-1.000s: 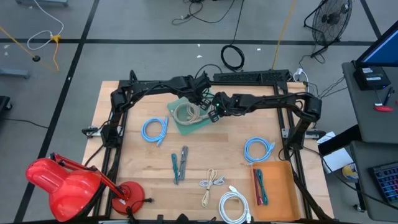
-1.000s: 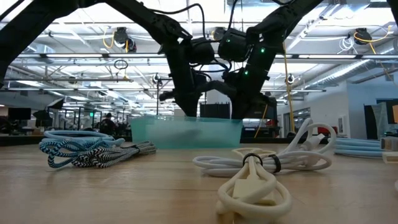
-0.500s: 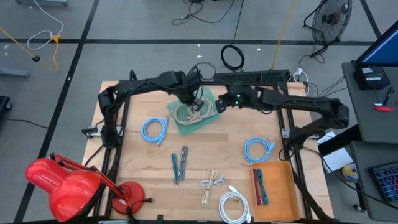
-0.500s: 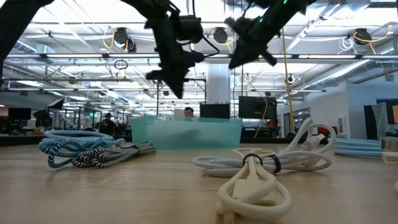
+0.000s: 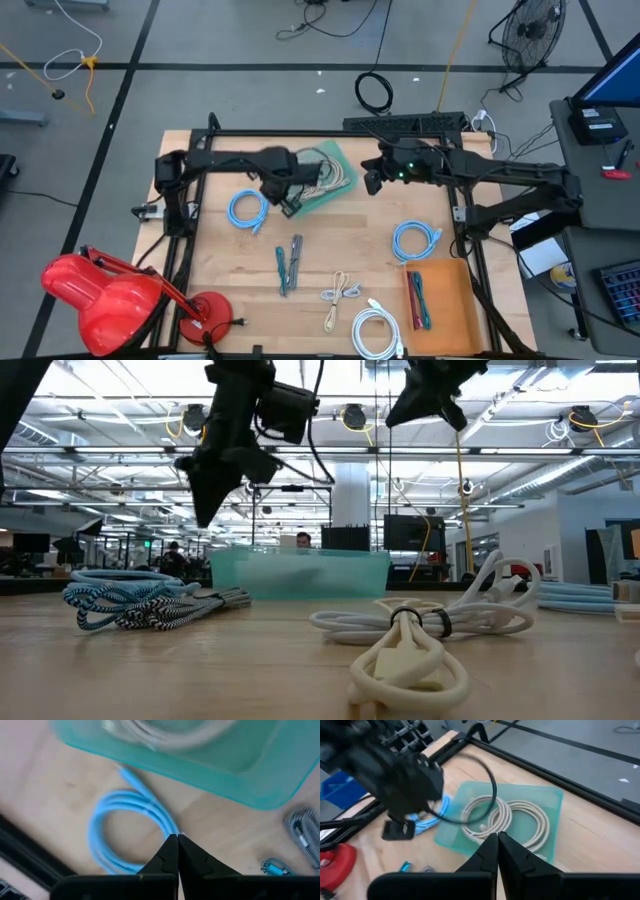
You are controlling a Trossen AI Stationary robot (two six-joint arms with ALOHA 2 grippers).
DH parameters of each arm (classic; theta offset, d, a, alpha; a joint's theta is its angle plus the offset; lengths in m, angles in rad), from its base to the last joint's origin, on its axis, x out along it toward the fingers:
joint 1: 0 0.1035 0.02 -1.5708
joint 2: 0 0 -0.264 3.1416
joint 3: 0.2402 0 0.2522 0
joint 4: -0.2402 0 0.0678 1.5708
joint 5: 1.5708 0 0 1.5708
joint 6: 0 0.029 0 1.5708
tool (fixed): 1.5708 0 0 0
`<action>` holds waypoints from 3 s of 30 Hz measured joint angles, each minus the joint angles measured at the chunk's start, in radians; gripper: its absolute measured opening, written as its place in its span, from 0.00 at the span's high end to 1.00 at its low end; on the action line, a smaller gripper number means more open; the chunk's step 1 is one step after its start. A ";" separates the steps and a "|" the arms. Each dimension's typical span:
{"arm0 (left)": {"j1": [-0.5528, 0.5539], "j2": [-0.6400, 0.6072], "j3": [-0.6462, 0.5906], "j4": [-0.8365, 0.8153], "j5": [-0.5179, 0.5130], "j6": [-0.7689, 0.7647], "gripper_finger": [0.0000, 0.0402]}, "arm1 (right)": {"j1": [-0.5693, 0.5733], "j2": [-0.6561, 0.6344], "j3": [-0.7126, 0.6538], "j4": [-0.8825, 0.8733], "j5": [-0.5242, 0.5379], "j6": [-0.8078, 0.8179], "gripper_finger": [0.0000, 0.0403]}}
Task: Pick & Place USB Port
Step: Adjust the blue bin on the table
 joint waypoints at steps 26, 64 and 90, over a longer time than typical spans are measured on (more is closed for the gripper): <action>0.243 0.001 -0.205 0.546 -0.014 0.019 1.00 | 0.160 -0.005 0.000 -0.002 0.087 0.071 1.00; -0.066 0.065 -0.086 0.643 0.003 0.194 1.00 | 0.204 -0.003 0.000 -0.012 0.122 0.080 1.00; 0.123 0.078 -0.086 0.653 0.015 0.235 1.00 | 0.217 -0.003 0.000 -0.036 0.127 0.081 1.00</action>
